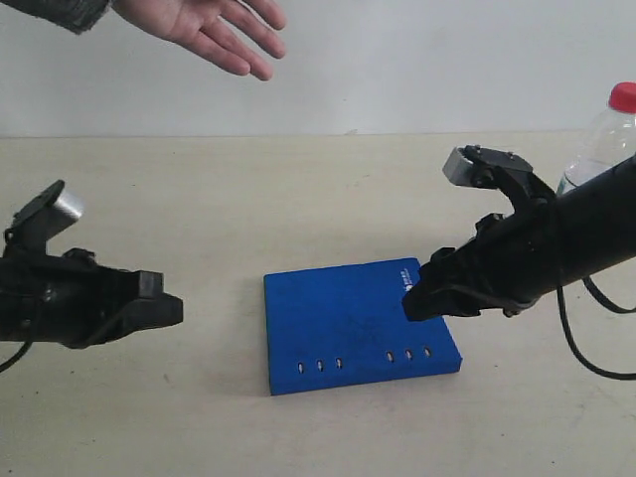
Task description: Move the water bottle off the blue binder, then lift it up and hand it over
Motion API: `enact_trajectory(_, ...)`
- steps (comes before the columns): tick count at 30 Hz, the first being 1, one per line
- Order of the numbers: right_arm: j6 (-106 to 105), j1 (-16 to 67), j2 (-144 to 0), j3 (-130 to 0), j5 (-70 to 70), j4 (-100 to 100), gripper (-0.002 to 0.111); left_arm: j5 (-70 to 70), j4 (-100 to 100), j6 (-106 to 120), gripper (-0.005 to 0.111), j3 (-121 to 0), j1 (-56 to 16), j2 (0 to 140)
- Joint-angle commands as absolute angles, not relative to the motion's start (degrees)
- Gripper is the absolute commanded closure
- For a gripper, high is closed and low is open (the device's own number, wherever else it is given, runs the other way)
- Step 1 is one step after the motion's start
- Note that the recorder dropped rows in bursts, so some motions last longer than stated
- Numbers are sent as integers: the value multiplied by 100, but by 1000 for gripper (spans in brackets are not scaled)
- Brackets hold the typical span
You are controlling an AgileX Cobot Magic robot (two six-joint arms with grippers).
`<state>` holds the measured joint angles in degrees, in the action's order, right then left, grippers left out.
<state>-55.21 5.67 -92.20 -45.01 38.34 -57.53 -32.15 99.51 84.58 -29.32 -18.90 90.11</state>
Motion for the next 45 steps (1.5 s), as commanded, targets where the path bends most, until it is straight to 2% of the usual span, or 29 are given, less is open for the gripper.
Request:
enact_trajectory(1, -5767, 406, -9396, -4531, 3533, -5790, 57, -3246, 9995, 8369, 101, -3332, -2220, 9627)
enact_trajectory(8, -6317, 2, -9901, -4531, 3863, -6458, 57, -3863, 9995, 8336, 98, -3636, -2273, 10480)
enact_trajectory(11, -6655, -85, -9926, -4531, 3902, -6741, 57, -4052, 9995, 8323, 83, -3753, -2273, 10657)
enact_trajectory(16, -6829, -110, -10281, -4531, 4392, -7139, 57, -4094, 9995, 7927, 42, -4012, -2273, 10771)
enact_trajectory(18, -7116, -110, -10400, -4531, 4643, -7357, 57, -4094, 9995, 7915, 34, -4092, -2273, 10771)
enact_trajectory(30, -7208, -110, -10436, -4531, 3330, -7147, 57, -3929, 9995, 7915, 35, -4210, -2273, 10771)
enact_trajectory(38, -7091, -110, -10990, -4531, 3983, -7372, 57, -3929, 9995, 7915, 35, -4210, -2273, 10771)
enact_trajectory(45, -8283, -110, -11138, -4531, 5198, -8162, 57, -3927, 9995, 7915, 35, -4210, -2273, 10819)
